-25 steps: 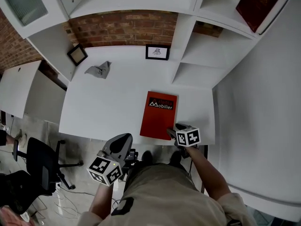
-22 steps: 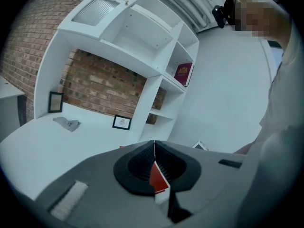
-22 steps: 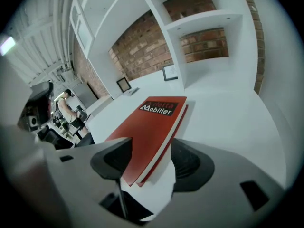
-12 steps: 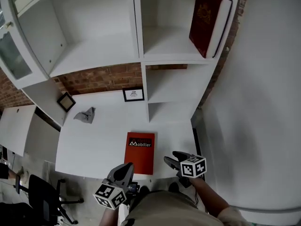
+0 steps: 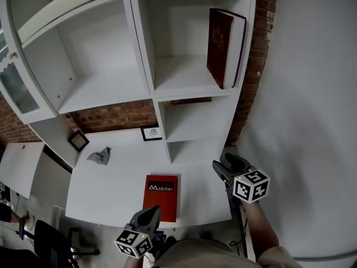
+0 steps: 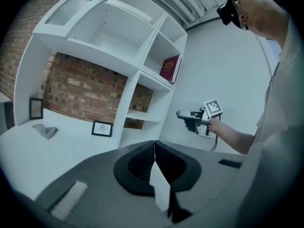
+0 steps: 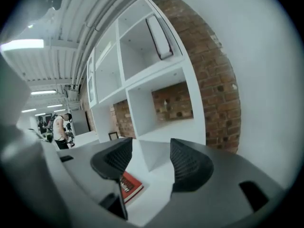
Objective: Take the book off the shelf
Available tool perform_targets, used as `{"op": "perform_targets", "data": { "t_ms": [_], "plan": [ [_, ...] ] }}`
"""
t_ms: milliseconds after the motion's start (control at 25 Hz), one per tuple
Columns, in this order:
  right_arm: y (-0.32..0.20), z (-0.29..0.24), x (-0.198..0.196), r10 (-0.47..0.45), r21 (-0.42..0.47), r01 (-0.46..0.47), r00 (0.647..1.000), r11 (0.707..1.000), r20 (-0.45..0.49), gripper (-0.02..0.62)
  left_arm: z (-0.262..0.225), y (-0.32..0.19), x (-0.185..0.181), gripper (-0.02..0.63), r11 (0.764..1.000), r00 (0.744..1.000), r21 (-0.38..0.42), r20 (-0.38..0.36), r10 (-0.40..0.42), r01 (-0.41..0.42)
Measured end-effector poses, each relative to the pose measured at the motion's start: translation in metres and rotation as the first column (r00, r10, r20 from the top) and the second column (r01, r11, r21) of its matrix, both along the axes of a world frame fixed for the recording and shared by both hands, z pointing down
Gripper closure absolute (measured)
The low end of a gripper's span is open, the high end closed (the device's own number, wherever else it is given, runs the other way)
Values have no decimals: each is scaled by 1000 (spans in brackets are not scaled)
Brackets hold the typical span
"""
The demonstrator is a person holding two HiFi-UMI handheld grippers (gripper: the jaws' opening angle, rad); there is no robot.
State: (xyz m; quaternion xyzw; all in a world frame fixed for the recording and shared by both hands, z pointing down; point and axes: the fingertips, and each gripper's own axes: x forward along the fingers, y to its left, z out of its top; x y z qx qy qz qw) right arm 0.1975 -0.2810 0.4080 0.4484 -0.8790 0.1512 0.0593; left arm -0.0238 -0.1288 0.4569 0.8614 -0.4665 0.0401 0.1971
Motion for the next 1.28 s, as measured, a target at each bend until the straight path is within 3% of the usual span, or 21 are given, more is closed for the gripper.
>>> {"op": "perform_targets", "data": {
  "t_ms": [200, 560, 680, 840, 1280],
  "plan": [
    [-34, -88, 23, 109, 221, -96, 993, 970, -45, 373, -1, 5, 10, 601, 1000, 1000, 1, 2, 15, -15],
    [-68, -213, 40, 240, 436, -229, 970, 870, 31, 344, -4, 10, 4, 601, 1000, 1000, 17, -15, 19, -19],
    [-78, -243, 40, 250, 462, -241, 967, 853, 44, 337, -5, 10, -1, 601, 1000, 1000, 22, -20, 20, -19],
    [-94, -262, 31, 254, 466, -232, 967, 854, 15, 311, -5, 10, -8, 601, 999, 999, 29, -26, 20, -19],
    [-138, -265, 14, 343, 443, -284, 937, 850, -57, 301, 0, 8, -23, 601, 1000, 999, 13, -38, 17, -17]
  ]
}}
